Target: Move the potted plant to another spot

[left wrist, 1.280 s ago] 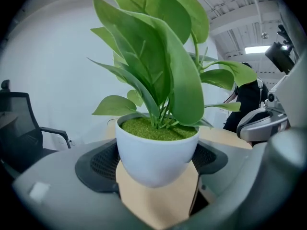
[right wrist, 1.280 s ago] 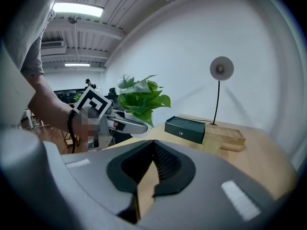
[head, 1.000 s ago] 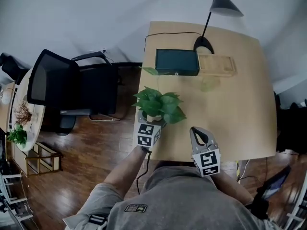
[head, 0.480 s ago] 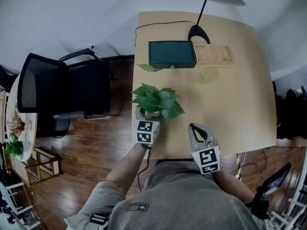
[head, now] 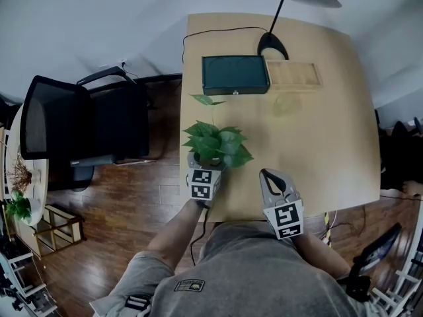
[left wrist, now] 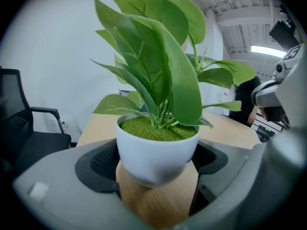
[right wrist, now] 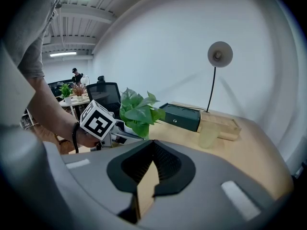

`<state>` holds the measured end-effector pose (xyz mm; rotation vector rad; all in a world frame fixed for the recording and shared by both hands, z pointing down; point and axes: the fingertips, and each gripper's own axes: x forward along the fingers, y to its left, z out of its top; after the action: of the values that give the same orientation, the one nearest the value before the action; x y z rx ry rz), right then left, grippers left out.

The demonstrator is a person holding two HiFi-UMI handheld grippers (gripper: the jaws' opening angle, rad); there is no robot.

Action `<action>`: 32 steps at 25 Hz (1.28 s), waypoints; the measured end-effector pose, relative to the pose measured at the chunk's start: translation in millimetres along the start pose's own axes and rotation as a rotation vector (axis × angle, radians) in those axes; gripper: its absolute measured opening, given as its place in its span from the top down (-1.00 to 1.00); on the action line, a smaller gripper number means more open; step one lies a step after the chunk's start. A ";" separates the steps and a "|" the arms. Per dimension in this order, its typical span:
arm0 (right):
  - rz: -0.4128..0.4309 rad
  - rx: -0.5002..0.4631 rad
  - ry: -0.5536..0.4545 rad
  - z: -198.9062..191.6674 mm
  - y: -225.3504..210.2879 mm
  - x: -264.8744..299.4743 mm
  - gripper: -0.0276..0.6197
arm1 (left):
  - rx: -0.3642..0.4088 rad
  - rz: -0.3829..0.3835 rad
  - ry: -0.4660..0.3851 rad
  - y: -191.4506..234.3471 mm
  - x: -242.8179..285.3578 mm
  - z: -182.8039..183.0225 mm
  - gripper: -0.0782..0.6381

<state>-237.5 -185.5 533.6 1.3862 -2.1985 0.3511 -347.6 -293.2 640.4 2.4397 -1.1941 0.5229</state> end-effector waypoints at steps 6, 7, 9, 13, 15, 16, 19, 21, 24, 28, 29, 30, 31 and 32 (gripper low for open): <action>0.016 0.002 0.003 -2.3 -1.7 6.4 0.90 | 0.042 0.000 0.012 -5.2 -0.3 -7.5 -0.49; 0.018 0.001 0.003 -1.9 -1.2 6.8 0.90 | 0.054 0.001 0.014 -6.1 -1.0 -8.1 -0.49; 0.023 -0.003 0.006 -1.1 0.1 8.0 0.90 | 0.088 0.005 0.020 -7.4 -2.1 -9.9 -0.49; 0.035 -0.009 0.009 1.1 1.5 10.7 0.90 | 0.117 0.008 0.014 -7.7 -1.9 -9.9 -0.49; 0.037 -0.012 0.010 0.7 1.9 10.5 0.90 | 0.116 0.009 0.009 -8.1 -1.8 -10.1 -0.49; 0.037 -0.013 0.010 0.4 2.0 10.3 0.90 | 0.115 0.010 0.007 -8.1 -1.7 -10.5 -0.49; 0.034 -0.012 0.008 -0.5 1.6 9.9 0.90 | 0.114 0.012 0.003 -7.3 -1.4 -11.3 -0.49; 0.029 -0.012 0.007 -1.0 0.3 8.9 0.90 | 0.115 0.012 0.003 -7.2 -1.4 -11.4 -0.49; 0.019 -0.009 0.005 -1.3 -2.4 7.7 0.90 | 0.115 0.013 0.004 -7.0 -0.8 -11.1 -0.49; 0.014 -0.005 0.004 -3.1 -3.6 6.7 0.90 | 0.127 0.006 0.006 -7.3 1.6 -10.7 -0.51; 0.015 -0.005 0.004 -3.6 -3.0 6.5 0.90 | 0.140 0.002 0.008 -7.7 2.0 -11.2 -0.51; 0.015 -0.005 0.004 -4.1 -2.2 6.3 0.90 | 0.153 -0.004 0.008 -8.5 1.8 -11.8 -0.52; 0.016 -0.005 0.004 -4.6 -1.5 6.0 0.90 | 0.164 -0.010 0.005 -9.5 0.8 -12.3 -0.55; 0.016 -0.004 0.004 -5.1 -1.1 5.5 0.90 | 0.168 -0.014 0.001 -10.5 -0.8 -13.0 -0.60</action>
<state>-237.0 -187.8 540.8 1.3646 -2.2072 0.3545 -341.7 -280.4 649.5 2.5853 -1.1750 0.6438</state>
